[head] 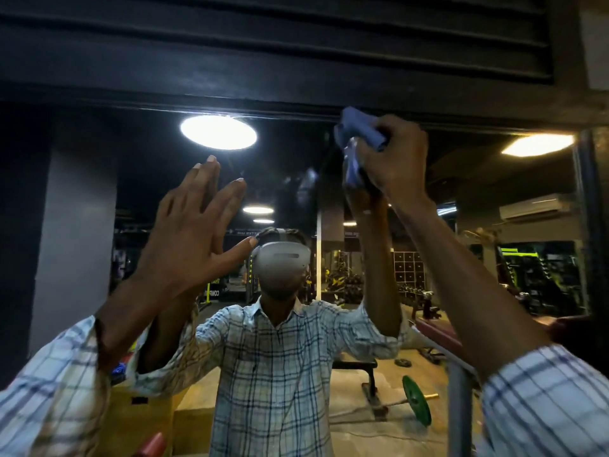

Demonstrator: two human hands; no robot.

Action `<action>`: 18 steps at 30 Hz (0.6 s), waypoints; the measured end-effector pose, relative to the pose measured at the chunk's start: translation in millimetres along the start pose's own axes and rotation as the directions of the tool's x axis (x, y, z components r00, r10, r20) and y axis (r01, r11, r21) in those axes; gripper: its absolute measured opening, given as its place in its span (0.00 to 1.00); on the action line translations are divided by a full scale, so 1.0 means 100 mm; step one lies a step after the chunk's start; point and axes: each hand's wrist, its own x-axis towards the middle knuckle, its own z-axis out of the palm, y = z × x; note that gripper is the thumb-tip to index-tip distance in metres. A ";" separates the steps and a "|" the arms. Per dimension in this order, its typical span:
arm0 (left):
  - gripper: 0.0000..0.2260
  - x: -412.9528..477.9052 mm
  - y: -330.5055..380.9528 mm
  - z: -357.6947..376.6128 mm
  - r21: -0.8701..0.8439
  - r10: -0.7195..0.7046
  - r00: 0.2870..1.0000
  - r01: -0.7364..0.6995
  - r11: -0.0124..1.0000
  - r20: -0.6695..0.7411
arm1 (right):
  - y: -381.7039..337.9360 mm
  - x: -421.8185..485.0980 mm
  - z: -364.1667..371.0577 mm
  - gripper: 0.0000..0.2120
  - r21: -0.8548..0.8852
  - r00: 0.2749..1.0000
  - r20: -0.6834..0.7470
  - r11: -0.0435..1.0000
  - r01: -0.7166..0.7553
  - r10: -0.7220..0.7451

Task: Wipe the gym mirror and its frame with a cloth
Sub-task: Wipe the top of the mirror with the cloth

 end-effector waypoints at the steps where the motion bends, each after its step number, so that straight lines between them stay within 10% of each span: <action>1: 0.40 -0.01 -0.02 -0.01 -0.008 0.007 1.000 -0.007 1.000 -0.002 | 0.02 0.01 0.02 0.11 0.005 0.994 -0.084 0.997 -0.072 0.072; 6: 0.40 -0.06 -0.17 -0.03 -0.035 0.023 1.000 -0.024 0.999 -0.019 | -0.33 -0.33 0.26 0.11 0.028 0.860 0.404 0.944 0.328 -0.311; 11: 0.40 -0.12 -0.26 -0.05 -0.035 0.019 1.000 -0.019 0.999 0.000 | -0.33 -0.29 0.30 0.11 0.022 0.996 -0.040 0.996 -0.082 0.082; 15: 0.40 -0.16 -0.32 -0.07 -0.041 0.024 1.000 -0.024 0.999 -0.007 | -0.57 -0.80 0.47 0.10 0.065 0.837 0.434 0.938 0.340 -0.333; 18: 0.40 -0.22 -0.38 -0.07 -0.041 0.021 1.000 -0.021 0.999 -0.010 | -0.40 -0.70 0.31 0.12 -0.011 0.939 0.278 0.977 0.213 -0.201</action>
